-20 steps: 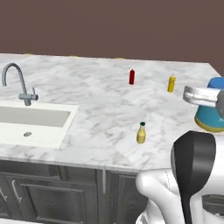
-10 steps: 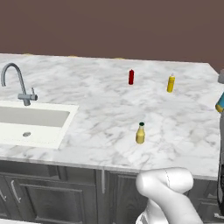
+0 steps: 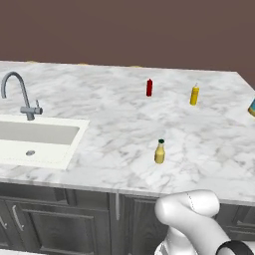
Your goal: Move the mustard and mayonnaise from the cabinet to the dining counter.
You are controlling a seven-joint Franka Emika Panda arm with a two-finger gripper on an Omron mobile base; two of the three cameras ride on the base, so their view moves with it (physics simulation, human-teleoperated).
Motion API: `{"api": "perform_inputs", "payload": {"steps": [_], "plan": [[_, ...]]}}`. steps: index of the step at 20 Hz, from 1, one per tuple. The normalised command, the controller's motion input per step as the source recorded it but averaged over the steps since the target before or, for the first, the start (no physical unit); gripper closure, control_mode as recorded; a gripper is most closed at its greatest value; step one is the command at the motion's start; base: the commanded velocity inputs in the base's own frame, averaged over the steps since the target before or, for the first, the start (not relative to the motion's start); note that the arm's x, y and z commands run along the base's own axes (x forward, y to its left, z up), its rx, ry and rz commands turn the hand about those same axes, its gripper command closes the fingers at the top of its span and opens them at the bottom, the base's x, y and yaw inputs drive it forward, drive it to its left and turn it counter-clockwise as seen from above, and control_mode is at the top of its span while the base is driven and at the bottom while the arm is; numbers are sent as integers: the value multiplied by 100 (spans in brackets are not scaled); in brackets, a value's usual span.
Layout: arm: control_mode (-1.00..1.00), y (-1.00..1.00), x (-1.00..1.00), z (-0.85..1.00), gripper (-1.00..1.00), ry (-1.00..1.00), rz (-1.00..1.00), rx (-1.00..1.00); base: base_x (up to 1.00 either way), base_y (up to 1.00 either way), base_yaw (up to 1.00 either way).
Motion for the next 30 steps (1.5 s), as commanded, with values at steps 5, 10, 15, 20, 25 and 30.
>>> {"api": "perform_inputs", "payload": {"steps": [5,10,15,20,25,30], "plan": [[-100,-19,62,-44,100,0,32,2,0,0,0],[-100,0,61,-45,100,0,11,0,0,0,0],[-100,0,70,-47,100,0,6,0,0,0,0],[-100,0,59,-48,100,-4,0,-4,0,0,0],[-100,0,39,-54,100,-8,0,-5,0,0,0],[-100,0,31,-60,100,-9,0,-6,0,0,0]]}}
